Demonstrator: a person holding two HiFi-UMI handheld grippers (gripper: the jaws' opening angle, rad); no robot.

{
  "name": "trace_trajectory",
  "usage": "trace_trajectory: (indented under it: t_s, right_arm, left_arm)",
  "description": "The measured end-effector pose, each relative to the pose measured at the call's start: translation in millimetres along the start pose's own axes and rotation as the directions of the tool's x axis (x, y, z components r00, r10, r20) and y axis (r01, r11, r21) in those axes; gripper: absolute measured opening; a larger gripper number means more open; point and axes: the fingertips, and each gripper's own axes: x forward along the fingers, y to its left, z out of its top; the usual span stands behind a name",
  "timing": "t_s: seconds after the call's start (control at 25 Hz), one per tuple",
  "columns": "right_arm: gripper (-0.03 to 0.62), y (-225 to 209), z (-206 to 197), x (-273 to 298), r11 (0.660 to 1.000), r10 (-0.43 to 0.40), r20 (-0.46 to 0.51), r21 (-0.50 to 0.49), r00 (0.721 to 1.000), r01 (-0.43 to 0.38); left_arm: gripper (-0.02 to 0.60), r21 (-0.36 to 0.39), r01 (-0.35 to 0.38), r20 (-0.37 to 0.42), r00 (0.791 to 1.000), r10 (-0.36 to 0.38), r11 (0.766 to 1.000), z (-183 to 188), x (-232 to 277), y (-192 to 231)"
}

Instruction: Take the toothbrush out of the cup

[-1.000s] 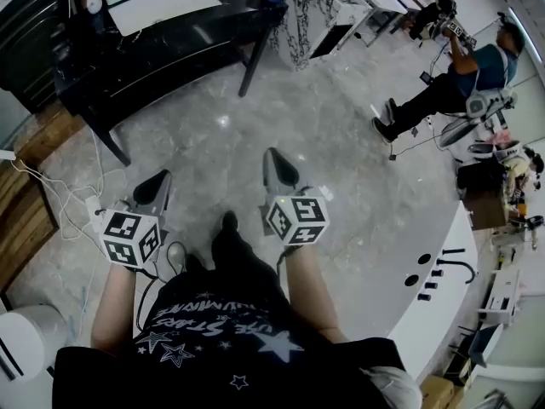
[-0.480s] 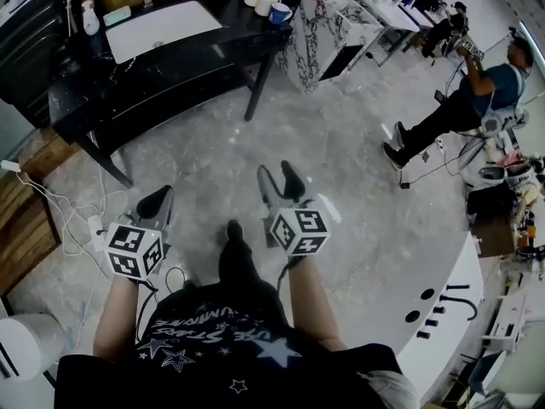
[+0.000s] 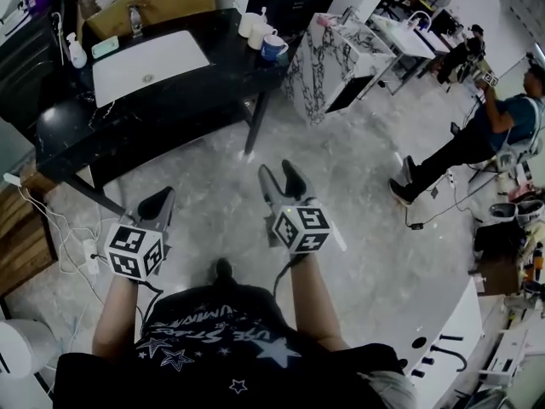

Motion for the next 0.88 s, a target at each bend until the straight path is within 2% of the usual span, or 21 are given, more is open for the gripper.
trace_trajectory:
  t_s: [0.28,0.6,0.88]
  right_arm:
    - [0.233,-46,-4,45,0.995,0.091,-0.09,-0.034,0.992,-0.095]
    - [0.233,-78,1,87,0.996,0.088,-0.103,-0.015,0.991,-0.09]
    - [0.233,-95,14,133,0.998,0.066,-0.111,-0.001,0.992,-0.067]
  left_arm:
    - [0.009,-0.035,-0.04,-0.013,0.999,0.039,0.999,17,63,-5]
    - [0.009,-0.042,-0.052,-0.018,0.999,0.051,0.998,35,102,4]
    - [0.009,-0.042,-0.021,-0.002,1.0,0.021,0.999,53,150,32]
